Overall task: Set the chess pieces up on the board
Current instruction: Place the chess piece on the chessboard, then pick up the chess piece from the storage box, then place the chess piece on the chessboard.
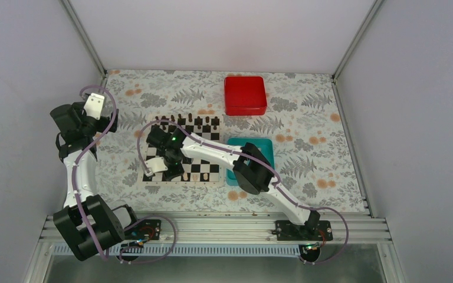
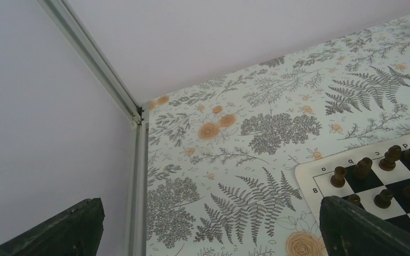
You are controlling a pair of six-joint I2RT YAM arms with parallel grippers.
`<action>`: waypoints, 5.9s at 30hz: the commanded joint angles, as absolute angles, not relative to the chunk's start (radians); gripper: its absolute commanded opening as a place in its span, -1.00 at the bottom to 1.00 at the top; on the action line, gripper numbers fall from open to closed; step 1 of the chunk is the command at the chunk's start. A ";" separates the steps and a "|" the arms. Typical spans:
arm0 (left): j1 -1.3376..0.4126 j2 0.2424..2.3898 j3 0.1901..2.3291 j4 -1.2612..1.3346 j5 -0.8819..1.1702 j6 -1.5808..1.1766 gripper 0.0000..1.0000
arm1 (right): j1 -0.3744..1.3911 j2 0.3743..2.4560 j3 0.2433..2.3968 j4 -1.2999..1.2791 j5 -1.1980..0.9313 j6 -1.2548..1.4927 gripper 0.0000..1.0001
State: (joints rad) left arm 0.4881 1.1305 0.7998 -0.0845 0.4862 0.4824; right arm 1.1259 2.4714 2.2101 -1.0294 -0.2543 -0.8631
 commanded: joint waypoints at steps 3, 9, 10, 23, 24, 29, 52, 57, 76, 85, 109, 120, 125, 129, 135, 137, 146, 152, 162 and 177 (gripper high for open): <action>0.495 1.134 0.813 -0.065 0.522 0.477 1.00 | 1.117 2.393 2.205 -0.971 -0.269 -0.845 0.06; 0.475 1.159 1.003 -0.170 0.571 0.463 1.00 | 1.045 2.186 2.171 -0.978 -0.292 -0.811 0.22; 0.457 1.177 1.062 -0.208 0.573 0.466 1.00 | 1.020 2.134 2.143 -0.976 -0.293 -0.806 0.25; -0.541 1.598 1.623 -0.699 -0.049 0.708 1.00 | 0.275 1.433 1.375 -0.788 -0.300 -0.770 1.00; -0.600 1.635 1.638 -0.717 -0.067 0.718 1.00 | 0.216 1.405 1.328 -0.768 -0.319 -0.770 1.00; -0.774 1.812 1.715 -0.765 -0.087 0.736 0.99 | 0.037 1.331 1.131 -0.667 -0.382 -0.764 1.00; -0.920 2.124 1.884 -0.908 0.080 0.739 0.66 | -0.164 1.441 0.945 -0.498 -0.445 -0.704 1.00; -0.922 2.112 1.898 -0.957 0.185 0.735 0.53 | -0.164 1.452 0.946 -0.505 -0.451 -0.708 1.00; -1.001 2.185 1.915 -1.056 0.207 0.752 0.32 | -0.167 1.479 0.942 -0.506 -0.434 -0.706 1.00; -1.024 2.223 1.908 -1.002 0.174 0.730 0.28 | -0.167 1.466 0.936 -0.506 -0.421 -0.705 1.00; -1.031 2.271 1.907 -0.987 0.157 0.721 -0.35 | -0.166 1.464 0.940 -0.508 -0.432 -0.703 1.00; -1.035 2.248 1.909 -0.993 0.134 0.719 -0.73 | -0.167 1.470 0.940 -0.512 -0.434 -0.707 1.00; -1.035 2.195 1.920 -1.011 0.103 0.714 -0.74 | -0.166 1.471 0.940 -0.514 -0.428 -0.709 1.00; -1.036 2.135 1.938 -1.041 0.054 0.705 -0.73 | -0.167 1.478 0.943 -0.515 -0.422 -0.710 1.00; -1.025 1.969 1.832 -1.062 -0.039 0.684 -0.73 | -0.167 1.485 0.953 -0.521 -0.411 -0.710 1.00; -1.006 1.902 1.754 -1.060 -0.067 0.668 -0.73 | -0.167 1.489 0.956 -0.524 -0.408 -0.710 1.00; -0.782 1.527 1.316 -1.032 -0.117 0.623 -0.73 | -0.167 1.498 0.968 -0.535 -0.400 -0.709 1.00; -0.687 1.362 1.121 -1.037 -0.106 0.612 -0.73 | -0.167 1.507 0.979 -0.542 -0.404 -0.709 1.00; -0.647 1.323 0.948 -0.963 -0.065 0.617 -0.74 | -0.167 1.509 0.970 -0.550 -0.401 -0.710 1.00; -0.603 1.359 0.792 -0.802 0.043 0.606 -0.74 | -0.167 1.526 0.960 -0.548 -0.395 -0.713 1.00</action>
